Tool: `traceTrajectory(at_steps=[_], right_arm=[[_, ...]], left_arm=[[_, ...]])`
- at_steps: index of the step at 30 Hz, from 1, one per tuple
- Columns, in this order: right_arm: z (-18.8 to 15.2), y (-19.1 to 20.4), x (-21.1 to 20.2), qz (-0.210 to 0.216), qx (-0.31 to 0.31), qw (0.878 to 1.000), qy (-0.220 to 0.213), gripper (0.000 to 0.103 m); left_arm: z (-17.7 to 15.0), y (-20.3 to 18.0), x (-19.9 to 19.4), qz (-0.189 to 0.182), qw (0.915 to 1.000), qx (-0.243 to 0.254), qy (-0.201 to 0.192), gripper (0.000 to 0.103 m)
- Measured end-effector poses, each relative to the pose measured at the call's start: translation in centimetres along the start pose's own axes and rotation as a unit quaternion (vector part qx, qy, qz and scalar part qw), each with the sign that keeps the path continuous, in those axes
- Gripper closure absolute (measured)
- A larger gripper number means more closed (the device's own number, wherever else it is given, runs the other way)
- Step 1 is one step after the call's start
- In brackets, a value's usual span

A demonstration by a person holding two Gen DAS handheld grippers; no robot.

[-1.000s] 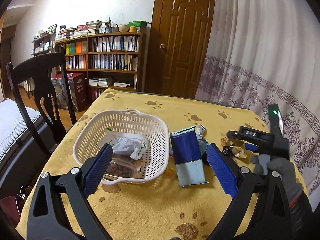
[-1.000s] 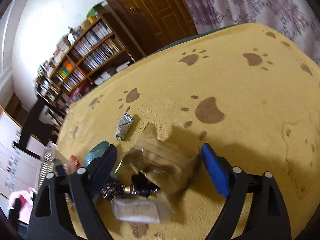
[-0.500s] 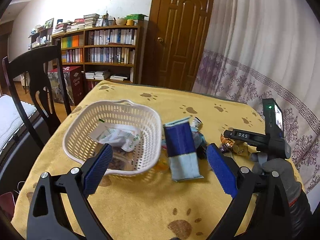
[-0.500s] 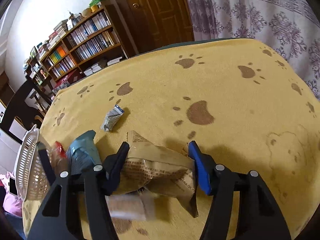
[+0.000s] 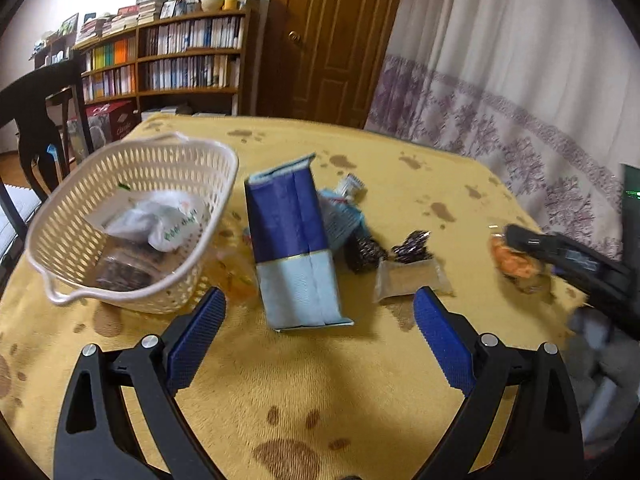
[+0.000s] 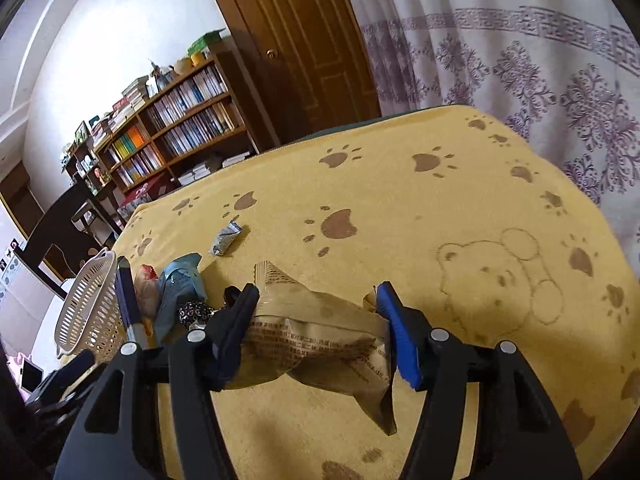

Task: Organize snacks
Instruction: 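Grasp the blue-and-light-blue snack bag with the left tool, then carry the blue bag into the white basket with the left tool and release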

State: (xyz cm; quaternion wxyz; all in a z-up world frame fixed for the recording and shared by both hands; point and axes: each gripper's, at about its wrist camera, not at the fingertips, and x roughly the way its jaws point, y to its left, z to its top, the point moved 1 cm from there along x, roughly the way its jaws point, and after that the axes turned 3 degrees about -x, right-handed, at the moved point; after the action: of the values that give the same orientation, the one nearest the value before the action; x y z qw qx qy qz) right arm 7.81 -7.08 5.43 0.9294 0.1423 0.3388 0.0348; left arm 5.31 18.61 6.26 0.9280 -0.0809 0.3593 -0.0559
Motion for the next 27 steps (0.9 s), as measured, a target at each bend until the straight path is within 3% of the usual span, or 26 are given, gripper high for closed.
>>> traceTrajectory(at_steps=[7, 13, 16, 17, 18, 27], right_arm=[[-0.5, 0.2, -0.1, 0.005, -0.009, 1.0, -0.007, 0.042], [-0.8, 0.7, 0.1, 0.01, -0.016, 1.0, -0.005, 0.042], [-1.0, 0.8, 0.1, 0.011, -0.014, 1.0, -0.006, 0.042], [-1.1, 0.8, 0.0, 0.01, -0.013, 1.0, -0.008, 0.042], [-1.1, 0.8, -0.2, 0.009, -0.011, 1.0, -0.01, 0.042], [-0.7, -0.3, -3.8, 0.023, 0.015, 0.998, -0.056, 0.042]], left_arm=[[0.5, 1.2, 4.4, 0.01, 0.9988, -0.034, 0.035, 0.02], [1.3, 1.2, 5.9, 0.015, 0.9987, -0.044, 0.024, 0.023], [1.1, 0.7, 6.2, 0.032, 0.9989, -0.028, 0.019, 0.039], [1.1, 0.4, 6.4, 0.028, 0.9991, -0.021, 0.023, 0.049], [1.0, 0.2, 6.6, 0.021, 0.9992, -0.018, 0.029, 0.052], [0.1, -0.4, 4.8, 0.03, 0.9991, -0.013, 0.026, 0.052]])
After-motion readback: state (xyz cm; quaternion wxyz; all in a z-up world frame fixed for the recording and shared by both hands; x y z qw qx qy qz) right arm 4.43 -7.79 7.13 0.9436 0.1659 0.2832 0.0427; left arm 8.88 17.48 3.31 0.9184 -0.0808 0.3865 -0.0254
